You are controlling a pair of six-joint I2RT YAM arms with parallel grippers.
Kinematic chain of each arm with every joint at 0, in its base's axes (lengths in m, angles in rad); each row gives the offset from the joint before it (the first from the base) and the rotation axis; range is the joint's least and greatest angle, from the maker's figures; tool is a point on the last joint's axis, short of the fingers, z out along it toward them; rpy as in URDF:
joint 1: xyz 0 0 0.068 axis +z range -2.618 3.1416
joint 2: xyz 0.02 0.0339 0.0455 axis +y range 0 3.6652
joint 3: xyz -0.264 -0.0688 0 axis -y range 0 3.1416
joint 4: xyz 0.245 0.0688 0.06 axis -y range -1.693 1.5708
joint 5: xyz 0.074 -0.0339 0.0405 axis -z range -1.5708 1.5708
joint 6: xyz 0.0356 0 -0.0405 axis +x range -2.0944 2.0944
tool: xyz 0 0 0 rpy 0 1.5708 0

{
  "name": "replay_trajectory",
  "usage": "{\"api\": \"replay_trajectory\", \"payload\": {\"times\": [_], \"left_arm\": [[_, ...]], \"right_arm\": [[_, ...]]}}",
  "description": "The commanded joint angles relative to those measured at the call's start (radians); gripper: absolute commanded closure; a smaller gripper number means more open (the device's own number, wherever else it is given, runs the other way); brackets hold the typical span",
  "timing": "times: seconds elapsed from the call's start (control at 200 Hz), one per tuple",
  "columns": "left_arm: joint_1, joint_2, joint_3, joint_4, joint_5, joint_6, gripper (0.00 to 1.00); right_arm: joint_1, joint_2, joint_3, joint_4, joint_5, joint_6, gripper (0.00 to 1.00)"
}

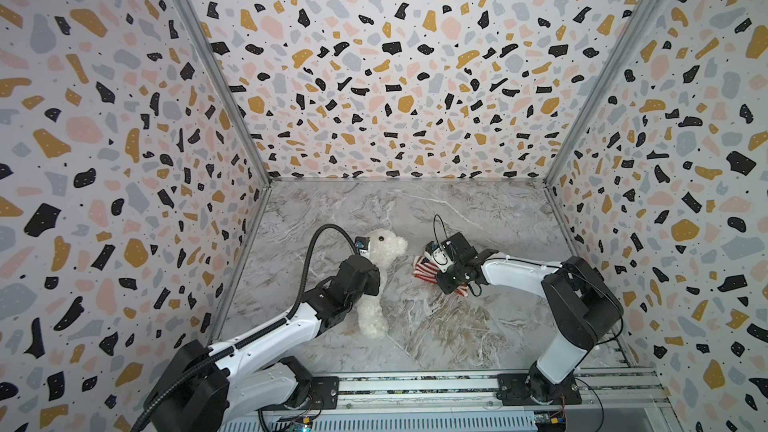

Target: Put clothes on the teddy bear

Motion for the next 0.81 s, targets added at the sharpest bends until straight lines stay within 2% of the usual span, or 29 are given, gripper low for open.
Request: {"api": "replay_trajectory", "payload": {"times": [0.0, 0.16, 0.516, 0.801], "left_arm": [[0.007, -0.022, 0.011, 0.025, -0.018, 0.004, 0.88], [0.007, -0.08, -0.013, 0.056, 0.0, 0.018, 0.89], [-0.012, -0.103, -0.029, 0.085, 0.117, 0.046, 0.91], [-0.025, -0.104, -0.052, 0.068, 0.091, 0.03, 0.92]], "right_arm": [[0.003, -0.029, 0.028, -0.014, 0.019, 0.01, 1.0], [-0.003, -0.063, 0.025, -0.001, 0.012, 0.026, 1.0], [-0.048, -0.127, 0.001, 0.039, -0.031, 0.036, 1.0], [-0.044, -0.073, 0.005, 0.04, -0.085, 0.027, 0.94]]}}
